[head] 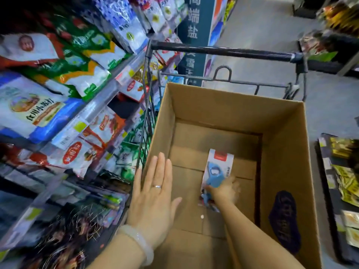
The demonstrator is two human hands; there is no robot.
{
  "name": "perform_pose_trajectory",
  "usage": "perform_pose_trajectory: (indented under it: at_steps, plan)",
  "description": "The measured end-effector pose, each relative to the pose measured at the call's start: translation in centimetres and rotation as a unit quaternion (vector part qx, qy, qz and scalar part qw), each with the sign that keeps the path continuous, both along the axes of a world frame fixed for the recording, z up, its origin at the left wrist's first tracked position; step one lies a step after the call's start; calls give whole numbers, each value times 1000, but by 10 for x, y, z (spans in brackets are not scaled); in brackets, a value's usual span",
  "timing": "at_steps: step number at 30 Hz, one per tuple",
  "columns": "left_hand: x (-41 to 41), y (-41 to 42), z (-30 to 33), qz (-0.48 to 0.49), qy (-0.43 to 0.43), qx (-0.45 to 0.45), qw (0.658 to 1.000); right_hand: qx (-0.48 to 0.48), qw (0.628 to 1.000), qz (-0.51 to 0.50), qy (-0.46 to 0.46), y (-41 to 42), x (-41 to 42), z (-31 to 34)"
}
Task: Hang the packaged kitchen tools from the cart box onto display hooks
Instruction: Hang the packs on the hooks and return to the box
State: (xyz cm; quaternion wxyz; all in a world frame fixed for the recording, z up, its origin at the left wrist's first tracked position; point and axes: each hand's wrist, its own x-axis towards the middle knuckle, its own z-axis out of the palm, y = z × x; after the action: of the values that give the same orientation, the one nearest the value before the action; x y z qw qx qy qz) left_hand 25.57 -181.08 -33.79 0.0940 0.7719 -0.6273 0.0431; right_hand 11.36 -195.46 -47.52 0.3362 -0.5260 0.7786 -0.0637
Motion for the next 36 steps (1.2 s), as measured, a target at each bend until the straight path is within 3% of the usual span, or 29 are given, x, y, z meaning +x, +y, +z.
perform_pose_trajectory:
  at_steps: [3, 6, 9, 12, 15, 17, 19, 22, 28, 31, 36]
  plan:
    - [2, 2, -8, 21, 0, 0, 1000, 19, 999, -21, -18, -3, 2, -3]
    - [7, 3, -11, 30, -7, 4, 1000, 22, 988, -89, -125, -6, -1, 12]
    - [6, 4, -3, 40, 12, 9, 999, -43, 968, -72, -237, -1, -4, 55]
    - [0, 6, 21, 63, 49, 33, 996, -129, 907, 14, -400, 11, -1, 111]
    - [0, 14, 52, 91, 173, 61, 979, -100, 835, 102, -531, 31, 12, 171]
    - [3, 25, 67, 100, 290, 23, 951, -52, 793, 173, -582, 54, 24, 200]
    - [4, 45, 85, 89, 437, -62, 893, -11, 758, 232, -609, 86, 39, 223]
    - [11, 96, 108, 113, 531, -204, 815, 19, 727, 288, -623, 146, 65, 252]
    - [14, 259, 169, 176, 536, -407, 719, 13, 683, 412, -603, 300, 113, 305]
    - [12, 362, 184, 227, 500, -470, 691, 36, 648, 460, -605, 400, 130, 325]
    - [-3, 559, 207, 355, 414, -512, 664, 112, 559, 564, -597, 589, 147, 344]
